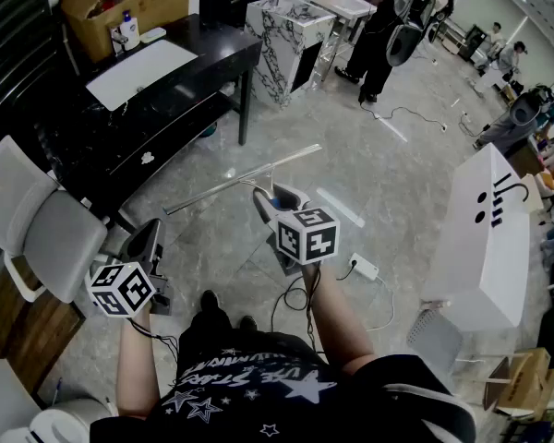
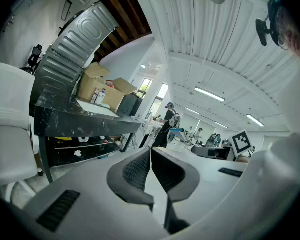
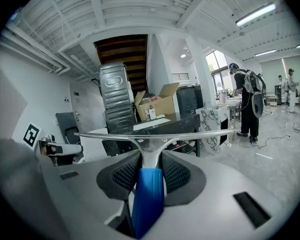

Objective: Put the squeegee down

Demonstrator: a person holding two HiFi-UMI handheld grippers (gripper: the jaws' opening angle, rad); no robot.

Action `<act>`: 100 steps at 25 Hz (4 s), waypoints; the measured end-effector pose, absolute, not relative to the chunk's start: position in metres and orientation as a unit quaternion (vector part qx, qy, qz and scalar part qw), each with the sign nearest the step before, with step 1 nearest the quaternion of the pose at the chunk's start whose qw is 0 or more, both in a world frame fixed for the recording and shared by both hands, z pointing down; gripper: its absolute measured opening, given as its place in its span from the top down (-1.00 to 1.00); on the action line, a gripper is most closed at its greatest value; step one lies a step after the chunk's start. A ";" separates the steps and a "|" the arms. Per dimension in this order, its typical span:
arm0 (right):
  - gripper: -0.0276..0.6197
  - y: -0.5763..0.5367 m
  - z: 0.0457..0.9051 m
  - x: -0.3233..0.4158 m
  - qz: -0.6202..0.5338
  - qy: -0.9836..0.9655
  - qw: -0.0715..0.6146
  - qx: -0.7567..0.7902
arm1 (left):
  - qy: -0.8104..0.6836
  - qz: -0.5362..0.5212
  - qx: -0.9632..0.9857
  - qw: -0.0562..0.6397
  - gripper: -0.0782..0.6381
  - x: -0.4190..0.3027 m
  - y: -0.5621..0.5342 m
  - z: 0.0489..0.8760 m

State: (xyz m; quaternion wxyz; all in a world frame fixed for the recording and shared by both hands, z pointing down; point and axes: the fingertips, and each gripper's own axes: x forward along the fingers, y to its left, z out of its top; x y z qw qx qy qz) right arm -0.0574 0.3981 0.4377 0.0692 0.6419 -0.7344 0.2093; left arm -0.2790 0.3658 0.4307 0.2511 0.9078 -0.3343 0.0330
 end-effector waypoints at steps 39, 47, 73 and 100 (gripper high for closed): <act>0.47 0.288 0.467 0.022 0.230 -0.715 0.044 0.659 | -0.290 0.064 0.922 0.249 0.72 -0.189 0.245 0.461; 0.47 0.150 0.469 0.064 0.237 -0.700 0.052 0.671 | -0.262 0.071 0.929 0.252 0.72 -0.136 0.095 0.456; 0.47 -0.177 0.458 0.087 0.231 -0.709 0.094 0.659 | -0.284 0.054 0.916 0.279 0.72 -0.127 -0.214 0.456; 0.47 -0.469 0.489 0.204 0.205 -0.795 0.162 0.548 | -0.471 0.037 0.840 0.267 0.72 -0.039 -0.390 0.464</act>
